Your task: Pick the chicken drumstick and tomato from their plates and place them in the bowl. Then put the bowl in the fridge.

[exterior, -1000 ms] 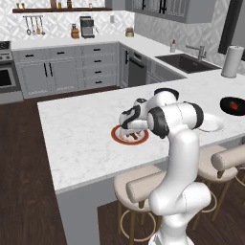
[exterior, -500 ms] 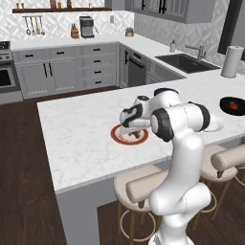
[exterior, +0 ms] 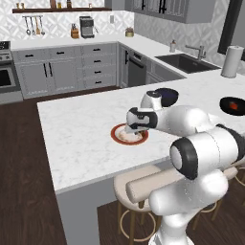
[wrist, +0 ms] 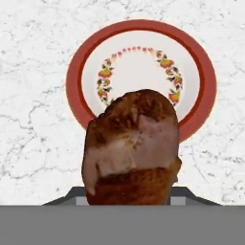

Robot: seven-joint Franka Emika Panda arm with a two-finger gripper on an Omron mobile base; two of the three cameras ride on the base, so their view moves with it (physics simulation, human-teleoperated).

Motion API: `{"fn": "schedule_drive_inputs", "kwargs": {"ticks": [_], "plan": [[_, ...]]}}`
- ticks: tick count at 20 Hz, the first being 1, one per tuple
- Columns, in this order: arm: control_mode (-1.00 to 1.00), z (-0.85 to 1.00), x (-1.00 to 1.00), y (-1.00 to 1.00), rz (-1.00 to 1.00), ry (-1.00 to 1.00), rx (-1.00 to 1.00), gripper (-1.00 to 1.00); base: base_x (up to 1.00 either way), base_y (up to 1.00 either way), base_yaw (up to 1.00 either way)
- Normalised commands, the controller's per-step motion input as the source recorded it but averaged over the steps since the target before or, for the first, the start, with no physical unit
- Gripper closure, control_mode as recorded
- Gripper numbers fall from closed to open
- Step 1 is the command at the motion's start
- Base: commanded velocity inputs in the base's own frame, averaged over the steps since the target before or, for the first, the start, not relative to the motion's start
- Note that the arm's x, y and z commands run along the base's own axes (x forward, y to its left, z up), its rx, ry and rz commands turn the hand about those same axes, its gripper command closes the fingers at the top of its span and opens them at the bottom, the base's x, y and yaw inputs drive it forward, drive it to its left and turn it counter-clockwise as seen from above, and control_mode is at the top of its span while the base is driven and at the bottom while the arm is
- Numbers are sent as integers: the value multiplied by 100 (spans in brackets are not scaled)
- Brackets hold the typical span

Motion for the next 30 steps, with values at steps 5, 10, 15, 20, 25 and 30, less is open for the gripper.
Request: {"fn": "schedule_drive_inputs", "kwargs": {"ticks": [5,10,15,20,25,30], "plan": [[-100,80,-100,-4,-4,-10,0,100,0,0,0],[-100,85,-79,0,-2,-6,0,100,0,0,0],[-100,30,-100,-13,-1,-5,0,100,0,0,0],[100,33,-80,-19,-3,-2,1,100,-20,-7,-2],[100,0,0,0,0,0,0,100,-82,-83,-5],[100,0,0,0,0,0,0,100,-63,-100,17]]}}
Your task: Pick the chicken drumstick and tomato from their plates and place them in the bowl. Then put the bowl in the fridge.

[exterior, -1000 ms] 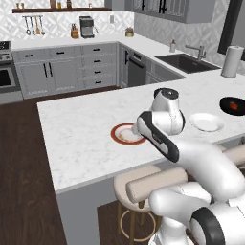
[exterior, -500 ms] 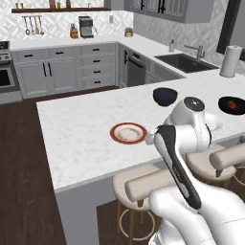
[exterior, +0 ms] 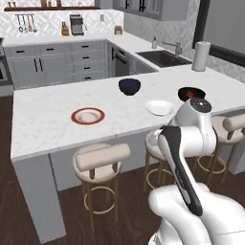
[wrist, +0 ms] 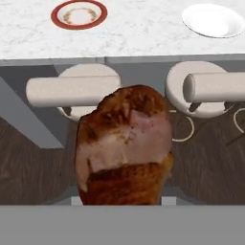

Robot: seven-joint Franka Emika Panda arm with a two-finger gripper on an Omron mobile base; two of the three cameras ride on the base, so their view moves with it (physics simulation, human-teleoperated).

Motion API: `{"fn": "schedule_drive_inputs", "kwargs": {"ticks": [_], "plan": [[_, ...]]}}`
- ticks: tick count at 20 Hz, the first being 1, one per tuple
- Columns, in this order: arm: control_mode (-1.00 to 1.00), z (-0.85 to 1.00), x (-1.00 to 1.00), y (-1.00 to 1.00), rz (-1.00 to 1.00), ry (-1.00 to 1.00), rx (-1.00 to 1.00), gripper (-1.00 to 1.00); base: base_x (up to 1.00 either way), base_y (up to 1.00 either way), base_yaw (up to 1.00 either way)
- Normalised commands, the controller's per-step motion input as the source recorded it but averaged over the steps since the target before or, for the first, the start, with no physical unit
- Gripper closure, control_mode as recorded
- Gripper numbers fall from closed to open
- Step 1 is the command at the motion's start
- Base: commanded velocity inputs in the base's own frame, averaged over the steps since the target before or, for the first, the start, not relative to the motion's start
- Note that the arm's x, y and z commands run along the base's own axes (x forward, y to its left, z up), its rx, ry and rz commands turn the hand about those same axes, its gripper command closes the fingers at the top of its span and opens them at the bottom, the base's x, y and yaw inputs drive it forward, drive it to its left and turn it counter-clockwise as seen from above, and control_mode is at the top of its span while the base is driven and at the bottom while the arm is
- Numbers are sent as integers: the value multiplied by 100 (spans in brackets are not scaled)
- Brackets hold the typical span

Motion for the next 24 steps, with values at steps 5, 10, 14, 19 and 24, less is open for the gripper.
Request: {"fn": "schedule_drive_inputs", "kwargs": {"ticks": [5,10,14,19,24], "plan": [[100,0,0,0,0,0,0,100,-49,-100,33],[100,0,0,0,0,0,0,100,-5,-100,24],[100,0,0,0,0,0,0,100,4,-100,19],[100,0,0,0,0,0,0,100,57,-99,4],[100,0,0,0,0,0,0,100,100,-61,0]]}}
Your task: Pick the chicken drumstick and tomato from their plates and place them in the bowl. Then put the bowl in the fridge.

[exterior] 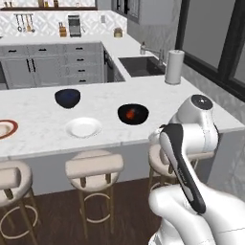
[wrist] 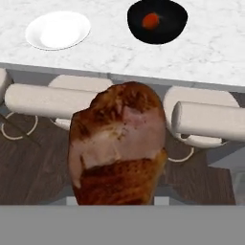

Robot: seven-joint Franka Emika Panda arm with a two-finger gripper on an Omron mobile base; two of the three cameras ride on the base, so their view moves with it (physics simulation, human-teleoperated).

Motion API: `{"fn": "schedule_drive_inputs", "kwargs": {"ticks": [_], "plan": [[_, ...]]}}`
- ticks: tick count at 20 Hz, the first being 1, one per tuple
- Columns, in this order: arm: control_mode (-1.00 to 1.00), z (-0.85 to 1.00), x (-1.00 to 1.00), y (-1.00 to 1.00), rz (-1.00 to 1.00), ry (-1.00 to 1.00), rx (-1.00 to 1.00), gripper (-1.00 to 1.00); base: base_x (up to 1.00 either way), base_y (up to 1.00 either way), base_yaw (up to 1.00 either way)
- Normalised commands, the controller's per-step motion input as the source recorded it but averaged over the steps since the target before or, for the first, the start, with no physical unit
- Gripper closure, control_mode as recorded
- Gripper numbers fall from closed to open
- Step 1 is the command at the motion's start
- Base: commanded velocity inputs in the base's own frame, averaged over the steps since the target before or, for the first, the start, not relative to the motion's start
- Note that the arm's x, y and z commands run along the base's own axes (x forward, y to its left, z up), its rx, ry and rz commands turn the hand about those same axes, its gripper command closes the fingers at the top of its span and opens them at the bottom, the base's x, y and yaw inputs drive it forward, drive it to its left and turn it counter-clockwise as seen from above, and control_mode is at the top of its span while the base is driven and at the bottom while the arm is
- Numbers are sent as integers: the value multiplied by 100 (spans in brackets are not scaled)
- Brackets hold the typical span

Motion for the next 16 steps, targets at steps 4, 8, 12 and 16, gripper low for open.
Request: {"fn": "schedule_drive_inputs", "kwargs": {"ticks": [4,8,12,16], "plan": [[100,0,0,0,0,0,0,100,100,-4,3],[100,0,0,0,0,0,0,100,97,0,4],[100,0,0,0,0,0,0,100,52,-6,2],[-100,0,0,-14,0,-1,0,100,6,-8,0]]}}
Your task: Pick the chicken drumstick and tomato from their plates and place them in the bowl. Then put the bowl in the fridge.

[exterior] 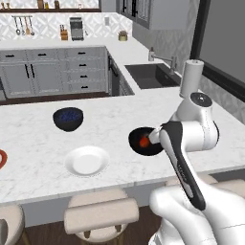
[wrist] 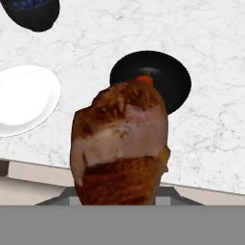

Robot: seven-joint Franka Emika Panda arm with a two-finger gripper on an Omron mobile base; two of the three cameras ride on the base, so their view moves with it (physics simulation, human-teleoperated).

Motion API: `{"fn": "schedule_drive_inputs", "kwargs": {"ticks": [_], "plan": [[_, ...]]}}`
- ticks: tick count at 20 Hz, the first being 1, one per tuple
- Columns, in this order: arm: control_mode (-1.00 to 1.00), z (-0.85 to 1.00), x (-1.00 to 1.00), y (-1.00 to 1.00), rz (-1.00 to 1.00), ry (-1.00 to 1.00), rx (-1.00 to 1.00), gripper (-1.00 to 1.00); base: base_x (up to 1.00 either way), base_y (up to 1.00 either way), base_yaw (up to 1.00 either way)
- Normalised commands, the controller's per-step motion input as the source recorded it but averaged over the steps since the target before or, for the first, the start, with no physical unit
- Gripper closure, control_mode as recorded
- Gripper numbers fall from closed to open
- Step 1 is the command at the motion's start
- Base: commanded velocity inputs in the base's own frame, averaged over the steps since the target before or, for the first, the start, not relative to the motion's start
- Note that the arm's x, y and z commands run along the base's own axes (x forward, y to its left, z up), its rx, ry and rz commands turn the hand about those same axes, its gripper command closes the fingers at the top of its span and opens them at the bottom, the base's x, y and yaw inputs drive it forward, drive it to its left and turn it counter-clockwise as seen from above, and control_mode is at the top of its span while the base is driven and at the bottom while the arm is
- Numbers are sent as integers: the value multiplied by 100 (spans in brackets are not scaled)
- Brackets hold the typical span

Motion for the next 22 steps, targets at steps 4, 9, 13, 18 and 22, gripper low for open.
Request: {"fn": "schedule_drive_inputs", "kwargs": {"ticks": [4,9,13,18,22], "plan": [[-100,0,9,-35,-5,0,2,100,0,0,0],[-100,-16,100,-5,-1,2,0,100,0,0,0],[-100,-40,87,-11,0,8,0,100,0,0,0],[-100,-54,47,-26,-4,8,0,100,0,0,0],[-100,-34,76,0,-2,0,0,100,0,0,0]]}}
